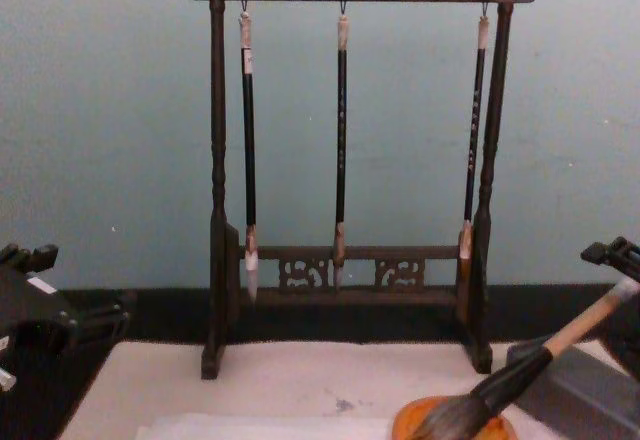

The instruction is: Pick up the brush from the inkstone, write on the paper, then place the brush back to its original position.

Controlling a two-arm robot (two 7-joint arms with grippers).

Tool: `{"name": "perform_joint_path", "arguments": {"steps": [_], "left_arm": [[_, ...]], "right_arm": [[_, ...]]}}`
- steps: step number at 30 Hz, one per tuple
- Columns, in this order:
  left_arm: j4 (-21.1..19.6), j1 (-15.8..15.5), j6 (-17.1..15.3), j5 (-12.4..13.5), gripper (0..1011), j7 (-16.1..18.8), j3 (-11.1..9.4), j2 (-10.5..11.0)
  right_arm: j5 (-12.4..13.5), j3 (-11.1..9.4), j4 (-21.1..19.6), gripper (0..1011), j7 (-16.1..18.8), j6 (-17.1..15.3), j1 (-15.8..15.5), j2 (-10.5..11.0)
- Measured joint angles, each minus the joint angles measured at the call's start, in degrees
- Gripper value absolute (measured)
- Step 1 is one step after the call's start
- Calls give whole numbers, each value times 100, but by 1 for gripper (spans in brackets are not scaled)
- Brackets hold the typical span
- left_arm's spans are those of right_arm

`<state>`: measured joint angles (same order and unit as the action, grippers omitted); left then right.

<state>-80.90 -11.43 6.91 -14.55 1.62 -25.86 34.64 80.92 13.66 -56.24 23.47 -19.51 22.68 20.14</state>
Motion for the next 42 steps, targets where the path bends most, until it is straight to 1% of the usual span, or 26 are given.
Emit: {"name": "perform_joint_path", "arguments": {"steps": [12, 13, 17, 18, 19, 20, 22, 23, 24, 25, 28, 29, 30, 32, 33, 35, 36, 39, 42], "left_arm": [[0, 0, 0, 0, 1010, 0, 0, 0], [0, 0, 0, 0, 1010, 0, 0, 0], [0, 0, 0, 0, 1009, 0, 0, 0], [0, 0, 0, 0, 1010, 0, 0, 0], [0, 0, 0, 0, 1010, 0, 0, 0], [0, 0, 0, 0, 1010, 0, 0, 0], [0, 0, 0, 0, 1010, 0, 0, 0], [0, 0, 0, 0, 1010, 0, 0, 0], [0, 0, 0, 0, 1010, 0, 0, 0], [0, 0, 0, 0, 1010, 0, 0, 0], [0, 0, 0, 0, 1010, 0, 0, 0], [0, 0, 0, 0, 1010, 0, 0, 0], [0, 0, 0, 0, 1010, 0, 0, 0], [0, 0, 0, 0, 1010, 0, 0, 0], [0, 0, 0, 0, 1010, 0, 0, 0], [0, 0, 0, 0, 1010, 0, 0, 0], [0, 0, 0, 0, 1010, 0, 0, 0], [0, 0, 0, 0, 1010, 0, 0, 0], [0, 0, 0, 0, 1010, 0, 0, 0]], "right_arm": [[7, -39, -40, 1000, -24, -7, -35, -2], [7, -39, -40, 969, -24, -7, -35, -2], [10, -45, -48, 914, -30, -9, -40, -3], [11, -47, -50, 867, -32, -9, -42, -3], [12, -48, -51, 860, -33, -10, -44, -3], [13, -50, -53, 800, -34, -10, -45, -3], [14, -51, -56, 762, -36, -11, -47, -3], [14, -52, -56, 705, -36, -12, -47, -2], [15, -52, -57, 686, -36, -12, -48, -2], [15, -53, -58, 645, -37, -12, -49, -3], [16, -55, -59, 566, -38, -14, -50, -3], [17, -56, -60, 566, -39, -14, -51, -2], [18, -56, -60, 502, -39, -15, -51, -3], [19, -58, -62, 421, -40, -16, -52, -3], [20, -58, -62, 400, -40, -16, -53, -2], [21, -59, -63, 323, -42, -17, -54, -3], [22, -60, -63, 323, -42, -18, -54, -3], [22, -61, -65, 200, -44, -18, -55, -3], [22, -61, -67, 156, -44, -18, -56, -2]]}}
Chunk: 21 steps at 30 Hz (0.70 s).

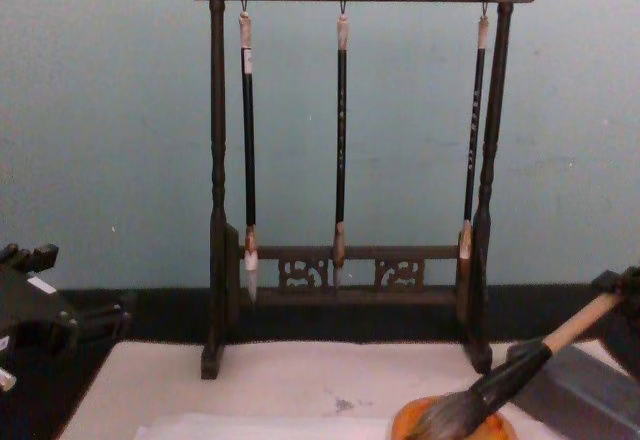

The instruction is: Pick up the brush from the inkstone, write on the paper, then place the brush back to its original position.

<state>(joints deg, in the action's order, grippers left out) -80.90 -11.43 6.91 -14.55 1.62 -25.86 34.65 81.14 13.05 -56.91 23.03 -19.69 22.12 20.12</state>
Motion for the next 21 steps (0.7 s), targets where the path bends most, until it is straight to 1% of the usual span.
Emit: {"name": "perform_joint_path", "arguments": {"steps": [21], "left_arm": [[0, 0, 0, 0, 1010, 0, 0, 0]], "right_arm": [[0, 0, 0, 156, 0, 1, 0, 0]]}}
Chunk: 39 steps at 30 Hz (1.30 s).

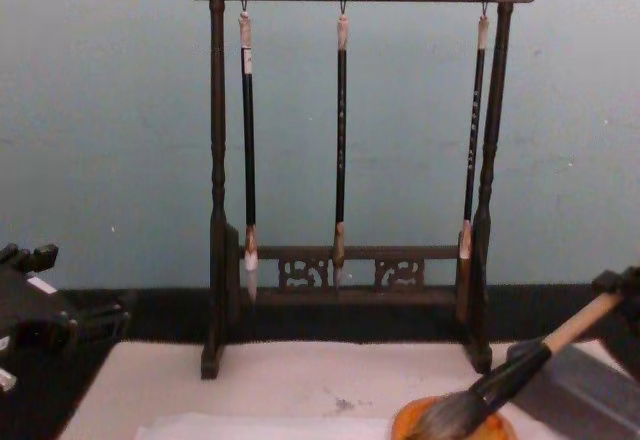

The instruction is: Pick up the brush from the inkstone, write on the paper, then place the brush back to its original position.

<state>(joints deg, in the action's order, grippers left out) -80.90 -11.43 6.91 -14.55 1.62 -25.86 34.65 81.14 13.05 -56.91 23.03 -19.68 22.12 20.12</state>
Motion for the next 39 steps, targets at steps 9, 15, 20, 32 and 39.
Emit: {"name": "perform_joint_path", "arguments": {"steps": [9, 15, 20, 32, 39], "left_arm": [[0, 0, 0, 0, 1010, 0, 0, 0], [0, 0, 0, 0, 1010, 0, 0, 0], [0, 0, 0, 0, 1010, 0, 0, 0], [0, 0, 0, 0, 1009, 0, 0, 0], [0, 0, 0, 0, 1009, 0, 0, 0]], "right_arm": [[0, 0, 0, 156, 0, 0, 0, 0], [0, 0, 0, 156, 0, 0, 0, 0], [3, 6, -1, 156, 1, 0, 0, 4], [158, 246, -734, 156, 41, -278, -18, 414], [-123, 584, -1551, 156, 77, -282, -22, 800]]}}
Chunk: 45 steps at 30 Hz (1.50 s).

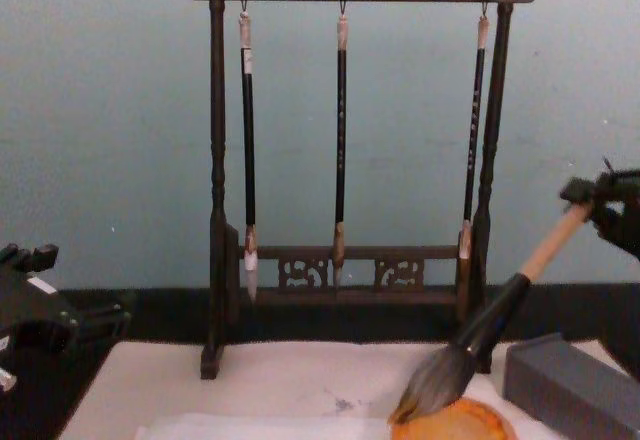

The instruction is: Pick up the brush from the inkstone, write on the paper, then place the brush back to its original position.

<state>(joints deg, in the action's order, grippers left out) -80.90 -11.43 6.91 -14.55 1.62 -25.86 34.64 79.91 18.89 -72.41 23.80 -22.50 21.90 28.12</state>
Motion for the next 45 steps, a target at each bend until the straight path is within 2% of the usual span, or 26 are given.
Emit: {"name": "perform_joint_path", "arguments": {"steps": [1, 4, 7, 10, 14, 19, 20, 23, 24, 26, 29, 39, 42, 45], "left_arm": [[0, 0, 0, 0, 1010, 0, 0, 0], [0, 0, 0, 0, 1010, 0, 0, 0], [0, 0, 0, 0, 1010, 0, 0, 0], [0, 0, 0, 0, 1010, 0, 0, 0], [0, 0, 0, 0, 1010, 0, 0, 0], [0, 0, 0, 0, 1010, 0, 0, 0], [0, 0, 0, 0, 1010, 0, 0, 0], [0, 0, 0, 0, 1010, 0, 0, 0], [0, 0, 0, 0, 1009, 0, 0, 0], [0, 0, 0, 0, 1010, 0, 0, 0], [0, 0, 0, 0, 1010, 0, 0, 0], [0, 0, 0, 0, 1010, 0, 0, 0], [0, 0, 0, 0, 1010, 0, 0, 0], [0, 0, 0, 0, 1009, 0, 0, 0]], "right_arm": [[0, 0, 0, 156, 0, 0, 0, 0], [-262, 194, -311, 156, 68, 82, 26, 152], [-646, 441, -610, 156, 152, 242, 69, 312], [-1181, 763, -953, 156, 206, 448, 161, 512], [-1680, 1071, -1218, 156, 205, 599, 302, 675], [-2226, 1397, -1493, 156, 203, 705, 496, 785], [-2399, 1475, -1567, 156, 204, 726, 559, 800], [-2621, 1586, -1660, 156, 210, 747, 634, 804], [-2783, 1648, -1726, 156, 204, 764, 672, 799], [-2905, 1692, -1774, 156, 200, 769, 695, 786], [-3248, 1784, -1907, 156, 107, 858, 708, 763], [-3965, 1799, -2160, 156, -176, 1327, 504, 777], [-4016, 1742, -2177, 156, -188, 1402, 441, 755], [-3962, 1661, -2179, 156, -145, 1415, 376, 716]]}}
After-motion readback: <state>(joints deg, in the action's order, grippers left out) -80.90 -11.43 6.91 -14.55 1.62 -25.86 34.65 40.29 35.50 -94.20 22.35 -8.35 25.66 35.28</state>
